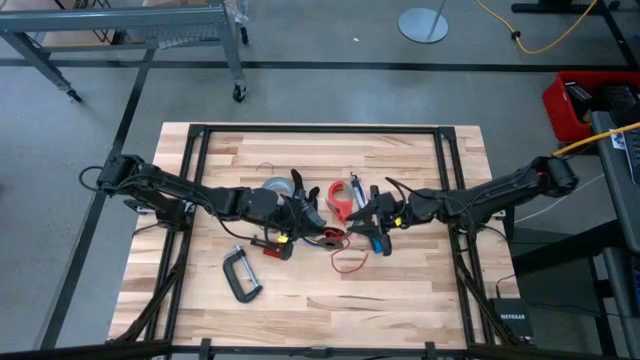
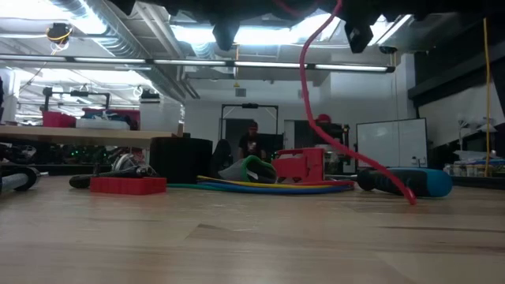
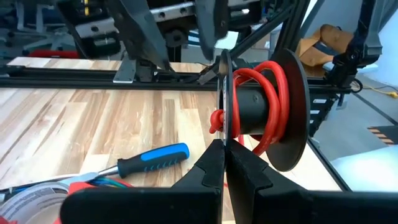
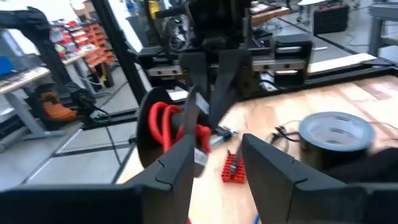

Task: Coil cords
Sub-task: Coil the red wire cable onto the black spool

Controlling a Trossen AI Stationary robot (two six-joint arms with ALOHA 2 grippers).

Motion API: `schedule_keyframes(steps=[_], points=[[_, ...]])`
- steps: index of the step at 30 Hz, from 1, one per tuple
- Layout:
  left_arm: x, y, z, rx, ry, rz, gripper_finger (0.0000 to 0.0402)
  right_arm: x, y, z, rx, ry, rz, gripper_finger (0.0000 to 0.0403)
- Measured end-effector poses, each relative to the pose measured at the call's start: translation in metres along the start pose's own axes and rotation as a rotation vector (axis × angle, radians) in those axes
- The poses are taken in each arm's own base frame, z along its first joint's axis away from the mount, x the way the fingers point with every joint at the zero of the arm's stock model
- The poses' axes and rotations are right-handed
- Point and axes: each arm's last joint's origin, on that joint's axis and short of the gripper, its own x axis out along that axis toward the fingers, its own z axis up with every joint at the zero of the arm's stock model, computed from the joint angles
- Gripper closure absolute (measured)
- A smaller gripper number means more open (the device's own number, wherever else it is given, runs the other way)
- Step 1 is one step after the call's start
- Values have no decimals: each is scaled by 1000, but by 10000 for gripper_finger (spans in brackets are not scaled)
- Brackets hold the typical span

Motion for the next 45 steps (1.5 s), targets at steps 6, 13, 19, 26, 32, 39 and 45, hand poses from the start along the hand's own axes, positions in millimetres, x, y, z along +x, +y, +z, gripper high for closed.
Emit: schedule_keyframes(steps=[6, 13, 19, 26, 32, 39, 45], points=[[0, 0, 0, -2, 3, -1, 401, 10, -1, -6, 1, -15, 21, 265], [0, 0, -1, -2, 6, -2, 402, 12, -1, -6, 14, -20, 25, 265], [0, 0, 0, 9, 3, -2, 402, 12, 0, -7, 19, -15, 42, 265], [0, 0, 0, 18, 0, -2, 402, 12, 1, -6, 19, -14, 64, 265], [0, 0, 0, 17, 0, -1, 402, 12, 1, -6, 16, -14, 64, 265], [0, -1, -1, 17, 5, -2, 401, 12, 1, -7, 16, -10, 73, 265], [0, -3, -1, 18, 7, -5, 401, 12, 2, -7, 15, 5, 128, 265]])
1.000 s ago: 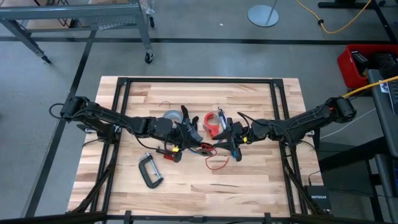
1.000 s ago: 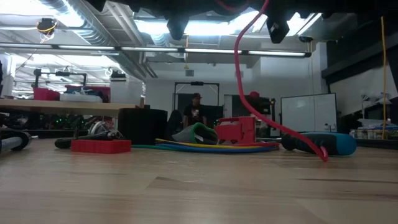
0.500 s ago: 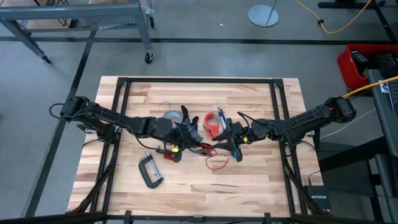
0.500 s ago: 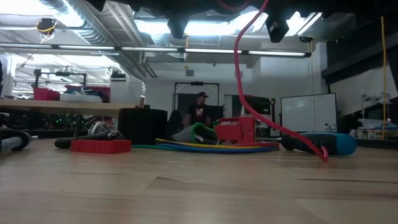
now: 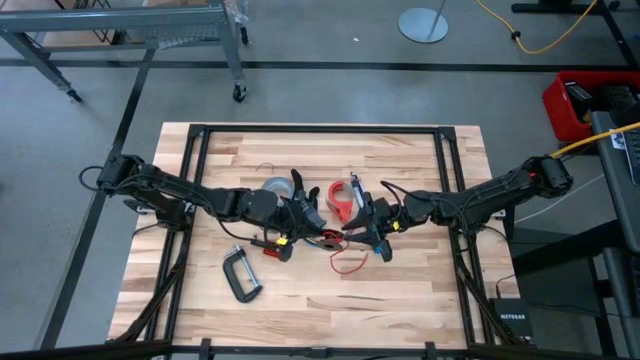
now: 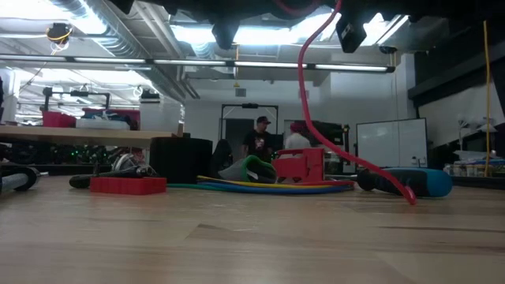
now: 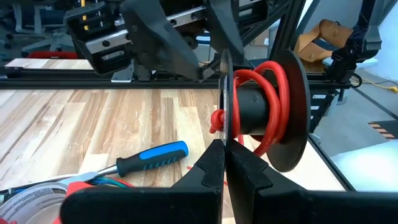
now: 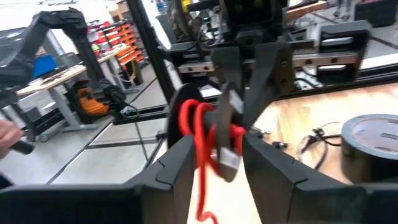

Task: Coil cords
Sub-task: Coil the red wire cable onto the black spool

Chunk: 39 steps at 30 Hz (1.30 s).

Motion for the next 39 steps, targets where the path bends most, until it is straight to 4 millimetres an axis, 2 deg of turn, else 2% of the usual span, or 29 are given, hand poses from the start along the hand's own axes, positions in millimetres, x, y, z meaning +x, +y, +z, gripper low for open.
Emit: schedule_keyframes(steps=[6, 39], points=[[0, 0, 0, 0, 0, -1, 401, 0, 1, 0, 0, 10, 34, 265], [0, 0, 2, 1, -19, -5, 401, 1, -4, 0, -4, -27, -117, 265]])
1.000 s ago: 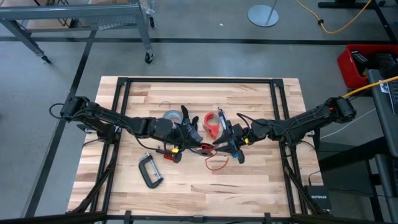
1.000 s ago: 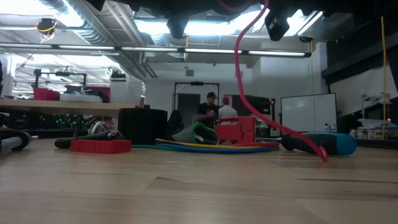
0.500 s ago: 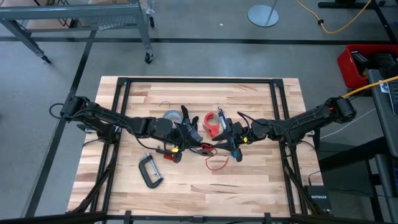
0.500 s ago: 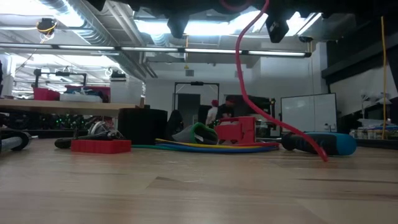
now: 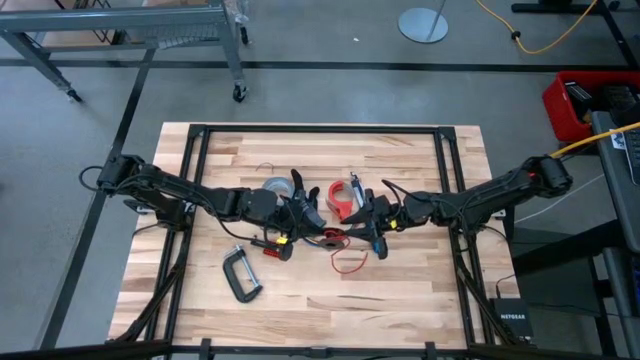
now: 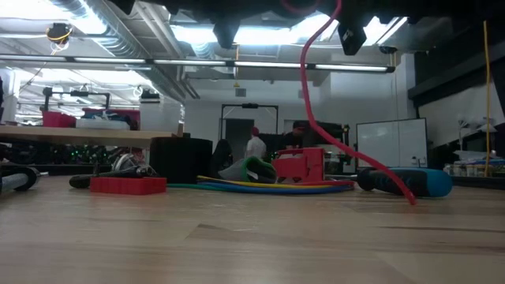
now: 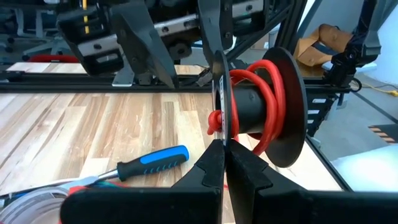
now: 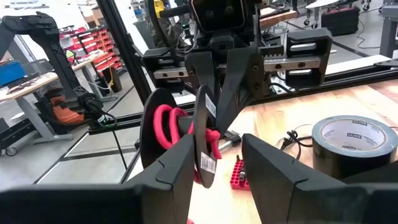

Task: Coil cords
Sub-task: Coil the red wire cable onto the black spool

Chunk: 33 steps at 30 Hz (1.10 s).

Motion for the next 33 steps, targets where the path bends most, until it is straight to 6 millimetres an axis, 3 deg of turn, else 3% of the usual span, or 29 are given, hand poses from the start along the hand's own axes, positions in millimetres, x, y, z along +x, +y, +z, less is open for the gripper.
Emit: schedule_keyframes(steps=[12, 24, 27, 33], points=[[0, 0, 1, 1, -7, -6, 402, 18, -2, -14, 2, 1, 46, 265], [0, -1, 1, 3, -7, -15, 401, 37, 4, -8, -44, 21, 158, 270], [0, -1, 0, 1, -2, -14, 401, 37, 4, -8, -47, 21, 157, 293], [0, -1, -1, 0, 11, -10, 400, 36, 4, -8, -49, 19, 165, 379]])
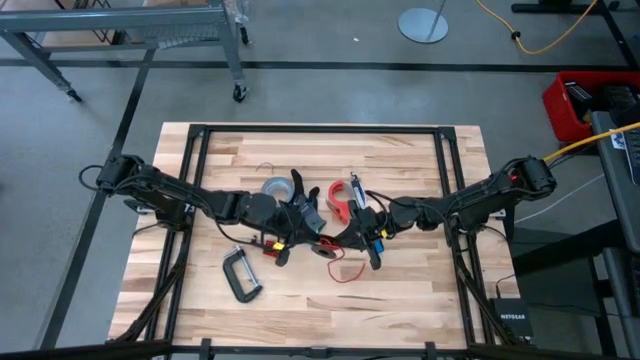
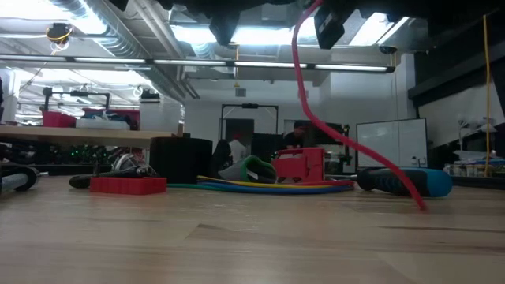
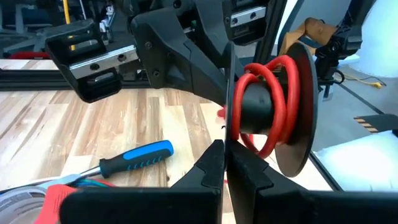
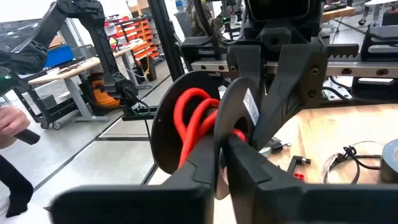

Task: Coil cords
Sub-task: Coil the red wire cable onto the black spool

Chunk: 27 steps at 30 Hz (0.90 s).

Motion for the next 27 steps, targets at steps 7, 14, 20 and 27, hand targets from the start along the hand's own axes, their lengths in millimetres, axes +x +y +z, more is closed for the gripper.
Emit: schedule_keyframes(steps=[7, 14, 20, 27], points=[[0, 0, -1, -14, 12, 10, 382, 0, -1, -1, 0, 4, -8, 382], [-5, 3, 3, -21, 1, 26, 363, 0, -1, 1, 6, -1, -10, 389], [-20, 7, 15, -85, -27, 66, 333, -5, 1, 9, 5, -23, -14, 390], [-34, 5, 30, -173, -95, 51, 295, -12, -3, 7, 6, 41, -136, 390]])
